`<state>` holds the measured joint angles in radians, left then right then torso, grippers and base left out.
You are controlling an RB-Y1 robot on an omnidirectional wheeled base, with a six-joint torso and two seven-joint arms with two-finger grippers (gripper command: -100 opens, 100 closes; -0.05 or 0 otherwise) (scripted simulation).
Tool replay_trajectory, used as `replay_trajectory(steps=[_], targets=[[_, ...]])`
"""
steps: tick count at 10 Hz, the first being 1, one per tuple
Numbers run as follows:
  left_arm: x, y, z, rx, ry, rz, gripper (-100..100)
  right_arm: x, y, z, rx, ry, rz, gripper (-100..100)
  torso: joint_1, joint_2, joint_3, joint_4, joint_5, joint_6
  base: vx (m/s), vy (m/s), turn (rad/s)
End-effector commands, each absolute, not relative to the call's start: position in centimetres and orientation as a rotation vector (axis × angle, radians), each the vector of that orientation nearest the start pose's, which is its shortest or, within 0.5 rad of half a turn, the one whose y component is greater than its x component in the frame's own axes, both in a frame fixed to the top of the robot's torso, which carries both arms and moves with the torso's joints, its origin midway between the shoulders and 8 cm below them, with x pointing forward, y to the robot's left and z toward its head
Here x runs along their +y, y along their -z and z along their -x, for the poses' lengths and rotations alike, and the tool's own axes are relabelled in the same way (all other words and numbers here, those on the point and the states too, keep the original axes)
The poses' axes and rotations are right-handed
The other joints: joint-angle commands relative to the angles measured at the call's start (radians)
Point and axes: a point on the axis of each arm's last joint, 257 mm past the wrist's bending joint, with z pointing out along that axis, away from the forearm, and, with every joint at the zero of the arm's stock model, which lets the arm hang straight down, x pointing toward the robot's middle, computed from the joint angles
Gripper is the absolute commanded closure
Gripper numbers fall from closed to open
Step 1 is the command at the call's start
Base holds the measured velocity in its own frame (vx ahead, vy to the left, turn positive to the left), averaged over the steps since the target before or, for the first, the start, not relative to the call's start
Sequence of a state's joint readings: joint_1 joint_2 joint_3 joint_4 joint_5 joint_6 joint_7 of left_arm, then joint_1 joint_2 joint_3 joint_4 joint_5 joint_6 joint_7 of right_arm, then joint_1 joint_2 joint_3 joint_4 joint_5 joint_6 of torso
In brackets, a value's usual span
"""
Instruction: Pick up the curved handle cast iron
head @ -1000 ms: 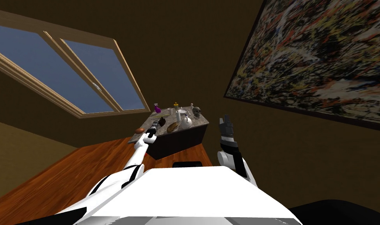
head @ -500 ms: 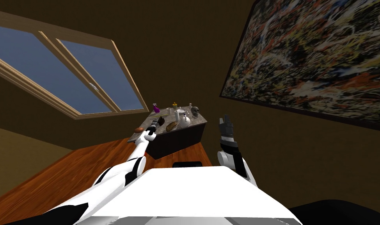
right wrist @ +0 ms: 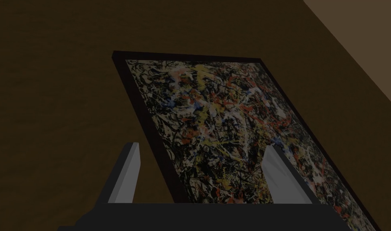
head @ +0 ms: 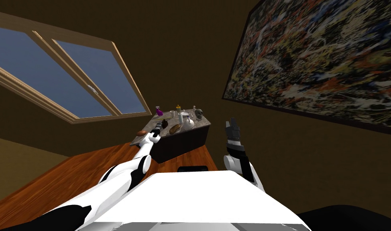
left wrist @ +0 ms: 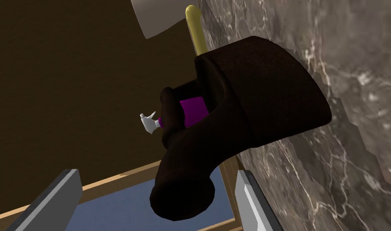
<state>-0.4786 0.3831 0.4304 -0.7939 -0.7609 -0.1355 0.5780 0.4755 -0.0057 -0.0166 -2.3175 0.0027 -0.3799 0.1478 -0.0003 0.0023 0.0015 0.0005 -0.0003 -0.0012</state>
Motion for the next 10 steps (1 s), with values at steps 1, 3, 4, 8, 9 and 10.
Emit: replay_trajectory(steps=[1,3,4,8,9,10], targets=[[50.8,23.4,-61.6,1.221,0.691,1.215,100,-28.4,-2.6,-35.7,0.695,-1.142,-0.64,0,0.0,0.0,0.0,0.0,0.0,0.0,0.0,0.0,0.0],[50.8,23.5,-61.5,1.222,0.69,1.217,100,-28.4,-2.6,-35.7,0.695,-1.142,-0.64,0,0.0,-0.001,0.0,0.001,-0.001,0.0,0.0,0.0,0.0],[50.8,23.5,-61.6,1.222,0.69,1.217,100,-28.4,-2.6,-35.7,0.695,-1.142,-0.64,0,0.0,-0.001,0.0,0.0,0.0,0.0,0.0,0.0,0.0],[49.7,24.7,-60.2,1.245,0.671,1.196,100,-28.4,-2.6,-35.7,0.695,-1.142,-0.64,0,0.002,-0.004,-0.002,0.0,-0.001,-0.002,0.056,0.023,0.067],[49.7,24.7,-60.2,1.246,0.671,1.196,100,-28.4,-2.6,-35.7,0.695,-1.142,-0.64,0,0.003,-0.006,-0.003,0.0,-0.002,-0.001,0.059,0.03,0.01],[47.8,26.8,-59.2,1.282,0.668,1.204,100,-28.4,-2.6,-35.7,0.695,-1.142,-0.64,0,0.002,-0.005,-0.002,0.001,-0.002,0.0,0.112,0.067,0.145]])
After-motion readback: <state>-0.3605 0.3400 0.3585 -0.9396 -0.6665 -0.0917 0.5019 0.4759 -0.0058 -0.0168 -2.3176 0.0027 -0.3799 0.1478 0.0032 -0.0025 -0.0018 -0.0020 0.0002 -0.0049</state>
